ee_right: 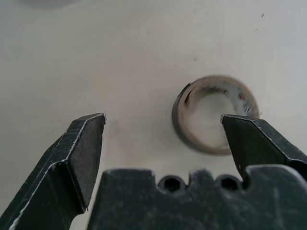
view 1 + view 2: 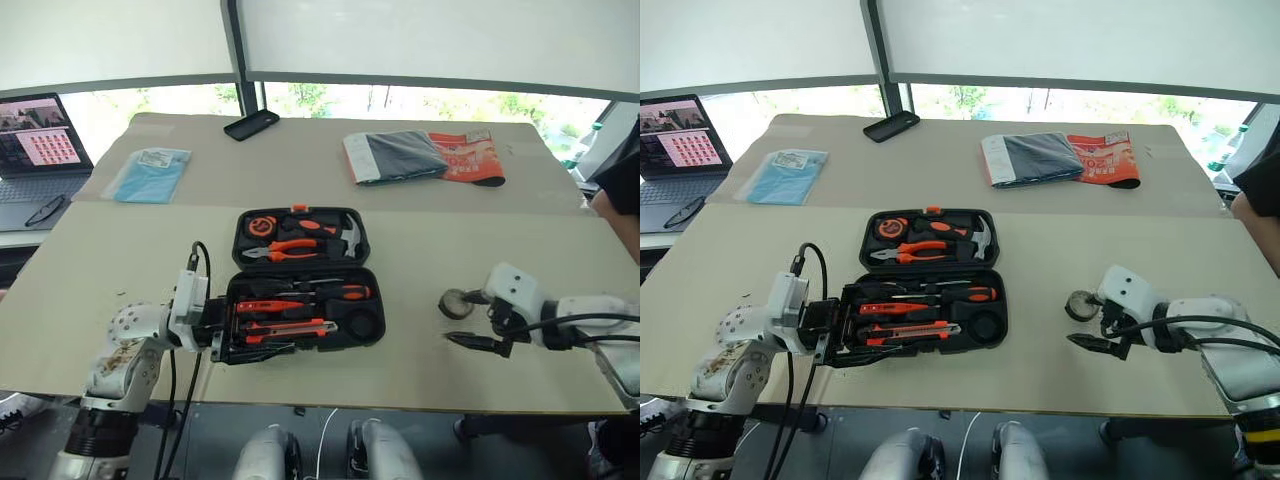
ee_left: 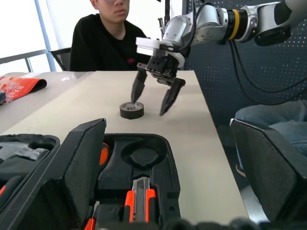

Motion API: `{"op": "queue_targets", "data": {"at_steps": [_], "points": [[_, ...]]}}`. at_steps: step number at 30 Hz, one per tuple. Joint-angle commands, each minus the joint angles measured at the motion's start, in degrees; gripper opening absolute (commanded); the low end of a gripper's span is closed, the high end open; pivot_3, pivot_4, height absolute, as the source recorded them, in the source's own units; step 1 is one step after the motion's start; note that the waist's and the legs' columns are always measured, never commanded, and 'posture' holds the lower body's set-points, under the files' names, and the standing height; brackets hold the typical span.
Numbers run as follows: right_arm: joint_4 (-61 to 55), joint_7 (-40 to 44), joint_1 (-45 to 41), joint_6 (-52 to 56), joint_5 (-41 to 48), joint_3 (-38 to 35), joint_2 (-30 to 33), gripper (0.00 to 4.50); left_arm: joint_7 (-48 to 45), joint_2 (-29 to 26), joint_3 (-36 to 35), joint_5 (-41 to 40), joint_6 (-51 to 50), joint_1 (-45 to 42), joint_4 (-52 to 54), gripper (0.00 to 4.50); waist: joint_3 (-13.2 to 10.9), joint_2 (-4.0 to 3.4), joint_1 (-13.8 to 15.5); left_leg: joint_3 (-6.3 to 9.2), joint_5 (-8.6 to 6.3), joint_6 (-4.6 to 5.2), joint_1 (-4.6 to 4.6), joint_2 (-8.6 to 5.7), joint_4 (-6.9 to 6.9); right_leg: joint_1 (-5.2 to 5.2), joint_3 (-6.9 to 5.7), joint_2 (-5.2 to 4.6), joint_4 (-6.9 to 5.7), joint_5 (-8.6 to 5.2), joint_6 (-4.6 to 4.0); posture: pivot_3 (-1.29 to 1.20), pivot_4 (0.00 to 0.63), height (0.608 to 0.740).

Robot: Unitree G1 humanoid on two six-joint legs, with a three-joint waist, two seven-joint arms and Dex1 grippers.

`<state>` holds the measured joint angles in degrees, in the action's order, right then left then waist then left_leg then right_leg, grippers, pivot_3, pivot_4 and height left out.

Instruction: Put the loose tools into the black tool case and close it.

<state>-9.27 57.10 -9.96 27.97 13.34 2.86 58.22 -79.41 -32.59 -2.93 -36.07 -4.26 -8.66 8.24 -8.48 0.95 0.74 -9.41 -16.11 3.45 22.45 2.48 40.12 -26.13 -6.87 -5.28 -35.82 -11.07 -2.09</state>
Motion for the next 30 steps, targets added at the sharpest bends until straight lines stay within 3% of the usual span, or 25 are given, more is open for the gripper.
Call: {"op": "queue_targets", "data": {"at_steps": [1, 3, 4, 5, 13, 16, 20, 24, 30], "points": [[0.71, 0.38, -3.18, 0.63, -2.06, 1.99, -0.79, 4.50, 1.07, -0.64, -0.52, -0.58, -0.46, 0.64, 3.22, 4.46, 0.00, 0.01, 0.04, 0.00, 0.00, 0.00, 0.00, 0.00, -0.01, -0.01, 0.00, 0.00, -0.01, 0.00, 0.00, 0.00, 0.150, 0.740], [1.28, 0.45, -4.51, 2.28, -3.08, 3.34, -0.78, 4.50, 1.51, -0.85, -0.49, -0.62, -0.85, 0.61, 3.77, 4.46, 0.00, 0.00, 0.03, 0.02, 0.00, -0.01, 0.00, 0.02, -0.02, -0.01, -0.02, 0.01, -0.02, 0.00, -0.01, 0.00, 0.150, 0.740], [1.64, 0.11, -5.01, 2.57, -3.79, 3.81, -0.70, 3.97, 1.76, -0.95, -0.51, -0.66, -1.09, 0.53, 4.05, 4.50, 0.00, 0.01, 0.02, 0.02, 0.01, -0.01, 0.00, 0.02, -0.02, -0.02, -0.02, 0.00, -0.04, 0.00, -0.01, 0.00, 0.150, 0.740], [1.86, -0.13, -5.29, 2.69, -4.26, 4.06, -0.64, 3.78, 1.93, -1.01, -0.54, -0.70, -1.27, 0.48, 4.25, 4.50, 0.00, 0.00, -0.01, 0.02, 0.01, -0.02, 0.00, 0.02, -0.02, -0.02, -0.02, 0.00, -0.05, 0.00, -0.01, 0.00, 0.150, 0.740], [1.49, 1.57, -8.44, 5.90, -5.71, 5.13, 1.35, 0.92, 2.15, -2.08, -0.43, -0.62, -2.21, -0.54, 4.13, 4.50, 0.00, 0.00, -0.02, 0.02, 0.02, -0.02, -0.02, 0.03, 0.01, -0.02, -0.03, -0.01, -0.08, 0.00, -0.01, 0.00, 0.150, 0.740], [1.35, 3.66, -8.77, 4.06, -6.42, 5.80, 2.33, 0.07, 1.52, -2.17, -0.36, -0.25, -1.40, -0.44, 3.41, 4.50, 0.00, 0.00, -0.04, 0.02, 0.02, -0.03, -0.01, 0.03, -0.02, -0.03, -0.02, 0.00, -0.08, 0.00, -0.01, 0.00, 0.150, 0.740], [-1.50, 6.71, -12.96, 4.11, -2.55, 5.31, -0.96, 0.07, 1.27, -2.24, -0.72, 0.15, -0.66, 0.21, 3.03, 4.50, -0.02, 0.01, -0.35, 0.00, 0.13, -0.22, -0.02, 0.03, -0.03, -0.04, -0.03, 0.02, -0.07, 0.00, -0.02, 0.00, 0.150, 0.740], [-10.52, 11.34, -17.79, 15.21, 9.15, 5.38, -5.47, 0.07, 1.35, -2.68, -1.80, 0.08, -0.09, 2.00, 3.51, 4.50, -0.04, 0.05, -0.79, 0.03, 0.10, -0.18, -0.05, 0.14, -0.04, -0.05, 0.02, -0.01, -0.10, 0.01, -0.02, 0.00, 0.150, 0.740], [-16.23, 9.37, -21.36, 21.59, 9.84, 13.32, -8.96, 0.07, 1.67, -3.72, -2.24, 1.09, 1.87, 6.41, 6.13, 4.50, -0.05, 0.06, -0.09, 0.10, 0.08, -0.15, -0.03, 0.20, -0.09, -0.06, -0.15, -0.08, -0.07, -0.03, -0.12, 0.00, 0.150, 0.740]]}}
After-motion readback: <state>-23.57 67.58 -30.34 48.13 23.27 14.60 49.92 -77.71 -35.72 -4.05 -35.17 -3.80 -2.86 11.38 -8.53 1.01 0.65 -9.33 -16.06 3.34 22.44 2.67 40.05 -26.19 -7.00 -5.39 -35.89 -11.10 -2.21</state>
